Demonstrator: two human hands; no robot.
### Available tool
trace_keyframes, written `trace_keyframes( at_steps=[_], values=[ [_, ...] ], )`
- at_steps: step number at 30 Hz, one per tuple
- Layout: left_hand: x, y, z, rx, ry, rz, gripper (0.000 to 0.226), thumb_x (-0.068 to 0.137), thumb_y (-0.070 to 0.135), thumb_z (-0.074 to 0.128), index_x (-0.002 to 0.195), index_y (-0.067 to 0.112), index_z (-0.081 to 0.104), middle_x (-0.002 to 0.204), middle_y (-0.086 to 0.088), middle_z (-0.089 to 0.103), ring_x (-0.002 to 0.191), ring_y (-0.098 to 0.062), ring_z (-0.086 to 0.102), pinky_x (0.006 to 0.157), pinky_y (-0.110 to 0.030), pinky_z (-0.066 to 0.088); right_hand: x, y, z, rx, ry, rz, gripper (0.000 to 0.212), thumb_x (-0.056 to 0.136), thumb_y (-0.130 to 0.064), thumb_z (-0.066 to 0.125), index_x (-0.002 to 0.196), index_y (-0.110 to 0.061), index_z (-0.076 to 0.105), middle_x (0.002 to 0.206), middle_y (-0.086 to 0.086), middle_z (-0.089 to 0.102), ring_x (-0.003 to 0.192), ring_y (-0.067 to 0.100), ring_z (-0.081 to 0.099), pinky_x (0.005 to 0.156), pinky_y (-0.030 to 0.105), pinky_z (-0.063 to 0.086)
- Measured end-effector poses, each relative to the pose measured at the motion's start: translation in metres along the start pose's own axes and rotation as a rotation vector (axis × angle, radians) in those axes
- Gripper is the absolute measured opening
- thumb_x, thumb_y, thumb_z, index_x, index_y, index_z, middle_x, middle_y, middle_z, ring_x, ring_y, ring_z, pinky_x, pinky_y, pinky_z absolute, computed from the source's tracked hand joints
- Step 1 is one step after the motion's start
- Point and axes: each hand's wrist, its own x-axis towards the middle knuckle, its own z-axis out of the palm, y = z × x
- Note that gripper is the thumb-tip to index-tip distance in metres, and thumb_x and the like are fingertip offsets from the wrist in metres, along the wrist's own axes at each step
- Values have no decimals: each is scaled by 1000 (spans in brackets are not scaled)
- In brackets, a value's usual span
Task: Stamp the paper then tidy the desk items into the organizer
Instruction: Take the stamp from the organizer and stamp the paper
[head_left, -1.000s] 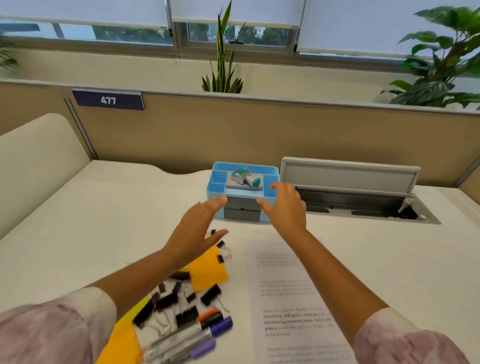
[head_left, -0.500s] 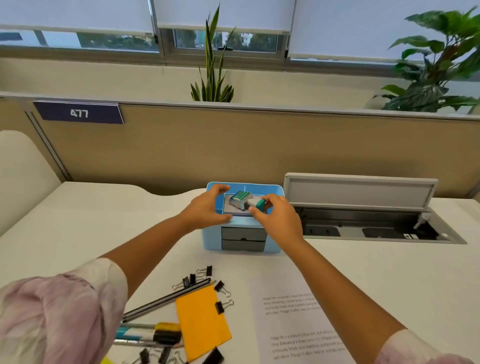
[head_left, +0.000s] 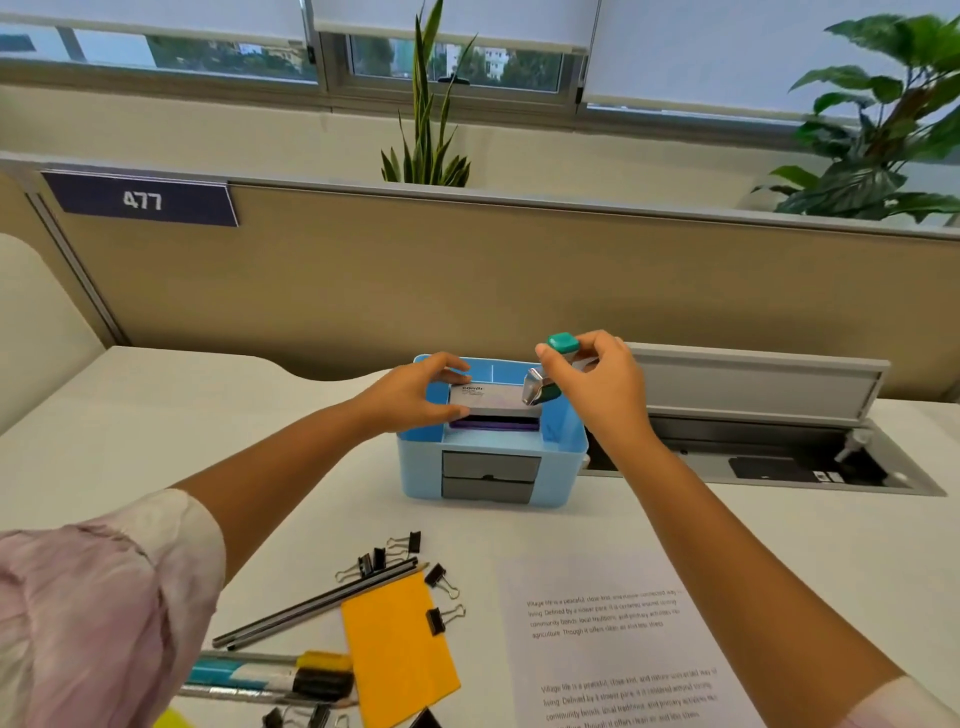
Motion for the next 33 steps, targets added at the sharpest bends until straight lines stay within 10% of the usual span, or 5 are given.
trace_keyframes(
  at_steps=[9,18,27,33],
  values=[
    [14,0,15,-331,361,-156,40,82,38,64,115,18,53,94,2,65,93,-12,58,68,-20,45,5,-7,13,-94,-106,-30,28,84,-52,52,73,-26,48,67,-5,57,66,14,56,59,33,46],
    [8,-14,4,46,-61,-47,59,71,40,75,123,30,51,121,11,52,103,-6,42,87,-20,36,0,10,9,-87,-82,15,33,84,-57,48,71,-26,45,72,4,59,71,15,59,64,42,52],
    [9,-10,1,-57,-39,-86,46,79,40,66,121,26,54,127,5,55,106,-7,46,86,-20,41,-7,11,8,-68,-66,6,33,82,-60,45,71,-29,44,69,-5,54,65,12,55,61,36,53],
    [14,-6,8,-187,166,-92,32,87,50,48,86,22,64,85,0,61,82,-14,55,66,-24,39,-6,6,9,-40,-45,-27,35,87,-54,44,76,-22,47,69,0,55,67,15,55,55,34,47]
  ],
)
